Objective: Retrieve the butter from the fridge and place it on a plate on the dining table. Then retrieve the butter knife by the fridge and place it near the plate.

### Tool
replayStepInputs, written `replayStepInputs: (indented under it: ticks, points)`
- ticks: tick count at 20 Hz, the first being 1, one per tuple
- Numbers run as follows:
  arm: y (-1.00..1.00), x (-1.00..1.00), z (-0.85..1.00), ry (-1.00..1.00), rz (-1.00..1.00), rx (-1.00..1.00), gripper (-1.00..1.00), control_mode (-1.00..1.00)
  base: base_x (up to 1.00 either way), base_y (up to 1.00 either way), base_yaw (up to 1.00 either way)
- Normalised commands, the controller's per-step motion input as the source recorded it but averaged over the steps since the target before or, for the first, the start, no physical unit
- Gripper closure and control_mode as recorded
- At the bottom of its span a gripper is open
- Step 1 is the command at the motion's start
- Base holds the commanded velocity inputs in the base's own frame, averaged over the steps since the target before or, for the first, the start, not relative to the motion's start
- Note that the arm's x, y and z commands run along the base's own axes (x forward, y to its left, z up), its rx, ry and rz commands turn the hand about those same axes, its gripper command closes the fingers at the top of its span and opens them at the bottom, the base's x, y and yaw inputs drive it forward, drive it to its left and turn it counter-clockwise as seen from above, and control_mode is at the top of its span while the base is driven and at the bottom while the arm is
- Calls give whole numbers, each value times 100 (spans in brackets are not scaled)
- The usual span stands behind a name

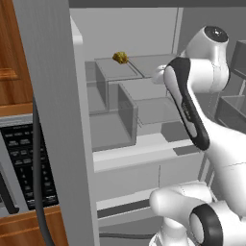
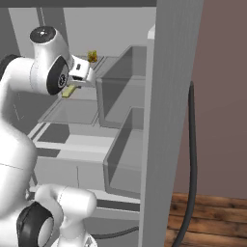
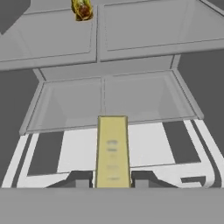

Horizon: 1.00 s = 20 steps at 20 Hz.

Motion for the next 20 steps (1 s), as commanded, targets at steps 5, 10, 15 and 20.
replayStepInputs:
  ticks: [5,10,15,20]
  points:
    - [1,-97,0,2,0,0,100,-100,0,0,0]
    - [1,-93,-9,5,-5,0,100,-100,0,0,0]
    - [6,-91,-19,4,-1,-1,100,-100,0,0,0]
    - [0,-18,-27,9,0,-1,100,-100,0,0,0]
